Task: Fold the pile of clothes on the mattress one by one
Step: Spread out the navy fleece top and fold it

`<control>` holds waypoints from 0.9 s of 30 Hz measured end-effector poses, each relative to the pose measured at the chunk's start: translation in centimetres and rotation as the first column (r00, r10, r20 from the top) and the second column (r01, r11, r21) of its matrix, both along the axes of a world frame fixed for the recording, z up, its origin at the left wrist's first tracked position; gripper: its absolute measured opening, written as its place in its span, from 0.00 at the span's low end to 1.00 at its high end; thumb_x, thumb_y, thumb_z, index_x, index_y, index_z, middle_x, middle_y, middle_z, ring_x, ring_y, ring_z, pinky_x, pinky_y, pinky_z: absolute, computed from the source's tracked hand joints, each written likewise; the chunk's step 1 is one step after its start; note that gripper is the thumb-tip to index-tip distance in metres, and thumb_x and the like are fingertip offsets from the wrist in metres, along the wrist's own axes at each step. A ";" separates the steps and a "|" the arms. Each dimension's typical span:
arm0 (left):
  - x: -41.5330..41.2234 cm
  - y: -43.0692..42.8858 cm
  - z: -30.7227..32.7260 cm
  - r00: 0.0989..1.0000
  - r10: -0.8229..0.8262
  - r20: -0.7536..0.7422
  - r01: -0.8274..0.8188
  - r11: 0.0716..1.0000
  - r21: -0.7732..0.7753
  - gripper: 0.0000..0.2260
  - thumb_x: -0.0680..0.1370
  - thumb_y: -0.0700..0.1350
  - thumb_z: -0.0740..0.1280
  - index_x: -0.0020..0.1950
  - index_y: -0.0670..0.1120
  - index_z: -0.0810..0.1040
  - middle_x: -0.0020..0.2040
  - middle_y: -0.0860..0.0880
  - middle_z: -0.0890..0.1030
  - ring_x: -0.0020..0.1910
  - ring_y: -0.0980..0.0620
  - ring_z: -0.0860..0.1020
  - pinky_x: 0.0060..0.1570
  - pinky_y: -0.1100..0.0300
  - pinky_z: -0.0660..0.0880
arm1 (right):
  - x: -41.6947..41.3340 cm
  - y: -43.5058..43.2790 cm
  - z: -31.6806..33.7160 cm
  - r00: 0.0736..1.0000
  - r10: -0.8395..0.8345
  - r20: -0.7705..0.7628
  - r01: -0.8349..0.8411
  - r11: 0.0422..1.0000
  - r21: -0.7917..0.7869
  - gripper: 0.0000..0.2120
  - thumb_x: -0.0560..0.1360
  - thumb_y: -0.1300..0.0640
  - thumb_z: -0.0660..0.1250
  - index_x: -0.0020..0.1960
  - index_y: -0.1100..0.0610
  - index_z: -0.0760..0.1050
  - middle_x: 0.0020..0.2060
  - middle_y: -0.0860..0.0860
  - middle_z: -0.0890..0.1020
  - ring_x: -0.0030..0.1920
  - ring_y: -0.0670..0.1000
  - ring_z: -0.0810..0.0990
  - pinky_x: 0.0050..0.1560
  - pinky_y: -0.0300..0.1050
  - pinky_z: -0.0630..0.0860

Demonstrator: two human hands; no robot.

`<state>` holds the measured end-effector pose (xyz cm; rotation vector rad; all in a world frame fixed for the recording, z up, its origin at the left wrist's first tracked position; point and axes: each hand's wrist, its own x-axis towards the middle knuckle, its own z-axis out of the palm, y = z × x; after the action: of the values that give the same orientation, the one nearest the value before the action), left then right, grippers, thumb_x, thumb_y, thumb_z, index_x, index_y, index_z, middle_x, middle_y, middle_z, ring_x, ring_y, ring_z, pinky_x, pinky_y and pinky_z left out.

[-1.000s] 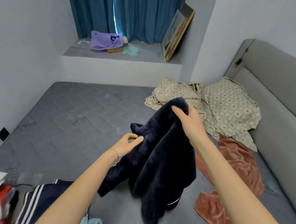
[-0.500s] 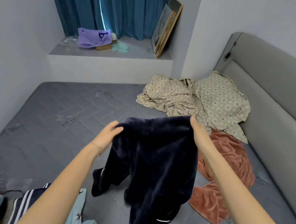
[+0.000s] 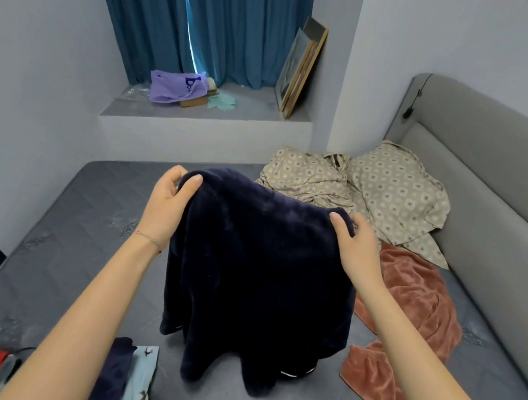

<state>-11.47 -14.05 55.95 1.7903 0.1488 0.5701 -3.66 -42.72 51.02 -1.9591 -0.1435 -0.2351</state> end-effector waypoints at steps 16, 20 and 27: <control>-7.8 -3.5 10.3 0.931 -0.211 0.297 0.236 0.970 -0.052 0.09 0.77 0.46 0.66 0.38 0.51 0.70 0.31 0.57 0.75 0.29 0.61 0.72 0.29 0.70 0.70 | -7.3 0.0 14.7 0.868 0.148 0.474 -0.182 0.983 0.026 0.16 0.72 0.48 0.72 0.35 0.56 0.70 0.29 0.45 0.72 0.31 0.42 0.69 0.33 0.31 0.64; -8.7 -4.5 11.8 0.888 -0.289 0.359 0.315 0.949 -0.017 0.13 0.79 0.41 0.61 0.36 0.55 0.72 0.29 0.61 0.73 0.27 0.65 0.70 0.27 0.74 0.68 | -9.7 -0.3 17.6 0.815 0.232 0.532 -0.285 0.958 0.019 0.12 0.71 0.47 0.72 0.35 0.52 0.73 0.31 0.45 0.76 0.32 0.41 0.73 0.34 0.28 0.66; -0.1 -1.4 3.8 0.977 -0.211 0.036 0.209 0.977 0.039 0.13 0.78 0.46 0.67 0.37 0.51 0.66 0.31 0.56 0.69 0.29 0.60 0.67 0.28 0.68 0.66 | -1.7 3.5 10.7 0.895 0.352 0.274 -0.247 0.902 -0.354 0.17 0.72 0.41 0.68 0.35 0.52 0.68 0.29 0.47 0.74 0.34 0.47 0.74 0.35 0.45 0.67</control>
<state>-11.59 -15.47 59.79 1.8005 -0.0781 0.4582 -5.38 -39.25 61.75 -2.1596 -0.7451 -0.3517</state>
